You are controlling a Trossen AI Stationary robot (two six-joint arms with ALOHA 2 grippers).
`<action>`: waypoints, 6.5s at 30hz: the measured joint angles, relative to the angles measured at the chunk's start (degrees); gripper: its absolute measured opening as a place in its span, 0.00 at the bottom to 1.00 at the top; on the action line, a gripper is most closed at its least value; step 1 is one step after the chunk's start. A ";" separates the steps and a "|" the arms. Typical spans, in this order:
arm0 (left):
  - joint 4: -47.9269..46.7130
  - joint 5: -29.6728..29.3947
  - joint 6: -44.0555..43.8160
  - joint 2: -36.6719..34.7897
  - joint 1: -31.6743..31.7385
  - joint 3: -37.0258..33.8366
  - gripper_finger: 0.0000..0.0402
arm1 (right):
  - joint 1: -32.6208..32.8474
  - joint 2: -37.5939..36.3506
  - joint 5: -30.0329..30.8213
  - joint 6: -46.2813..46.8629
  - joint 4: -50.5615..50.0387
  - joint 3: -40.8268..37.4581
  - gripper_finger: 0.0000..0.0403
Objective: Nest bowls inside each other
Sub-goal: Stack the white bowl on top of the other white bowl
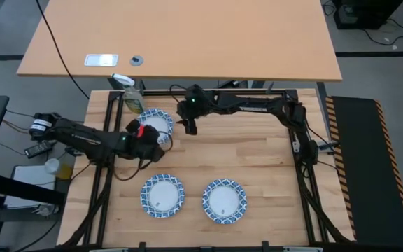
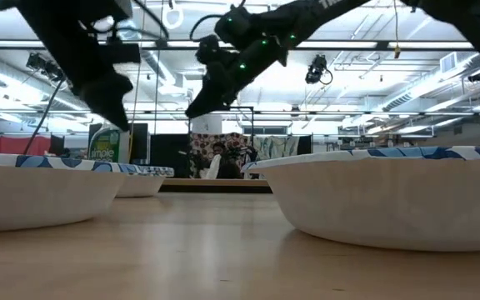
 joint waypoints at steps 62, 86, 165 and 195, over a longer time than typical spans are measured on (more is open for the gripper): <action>34.42 55.75 35.61 35.27 -3.91 21.45 0.45 | 57.12 -39.59 16.97 64.75 -4.94 -56.10 0.42; 42.54 63.43 30.54 41.70 -4.15 21.43 0.45 | 58.36 -35.48 15.91 74.63 27.60 -72.80 0.42; 30.81 27.88 36.84 24.92 -13.74 17.83 0.45 | 50.94 -34.96 34.22 44.14 25.04 -60.23 0.42; 22.10 16.48 26.83 3.62 -11.90 2.79 0.45 | 24.15 -34.83 16.22 18.03 38.78 -55.58 0.42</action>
